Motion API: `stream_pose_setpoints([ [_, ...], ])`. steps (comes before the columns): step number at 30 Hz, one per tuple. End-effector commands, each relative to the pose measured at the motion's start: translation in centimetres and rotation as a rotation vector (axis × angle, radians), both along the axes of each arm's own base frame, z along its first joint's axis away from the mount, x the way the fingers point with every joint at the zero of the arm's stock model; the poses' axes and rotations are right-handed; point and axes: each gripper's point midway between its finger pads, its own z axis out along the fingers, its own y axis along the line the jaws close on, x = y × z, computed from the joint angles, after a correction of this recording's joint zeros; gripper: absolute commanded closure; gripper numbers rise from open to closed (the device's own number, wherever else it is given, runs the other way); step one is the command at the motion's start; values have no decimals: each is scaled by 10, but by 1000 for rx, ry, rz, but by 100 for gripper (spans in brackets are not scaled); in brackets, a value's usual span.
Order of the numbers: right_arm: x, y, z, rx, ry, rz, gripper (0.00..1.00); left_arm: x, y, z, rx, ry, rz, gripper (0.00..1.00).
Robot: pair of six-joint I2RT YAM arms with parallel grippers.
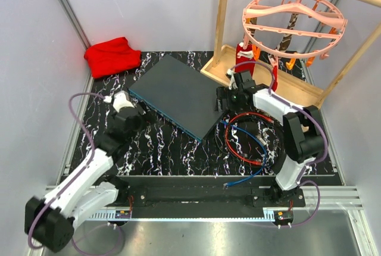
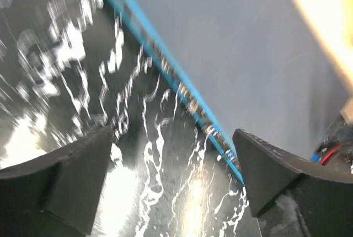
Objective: Insert the plug into the switch port
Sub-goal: Pick up the plug from the center of the board.
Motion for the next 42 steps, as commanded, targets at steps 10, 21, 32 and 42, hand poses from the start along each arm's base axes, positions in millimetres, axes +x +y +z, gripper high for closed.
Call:
stream_pose_setpoints([
  [10, -98, -57, 3, -26, 225, -260, 3, -19, 48, 105, 372, -393, -88, 1],
  [21, -121, -108, 7, -86, 299, -708, 6, -31, 53, 117, 357, -460, -72, 1],
  [32, -158, -138, -5, -26, 391, -980, 23, -41, 46, 125, 338, -515, -102, 1],
  [42, -159, -175, -29, 24, 363, -1244, 51, -44, 39, 126, 331, -526, -129, 1],
])
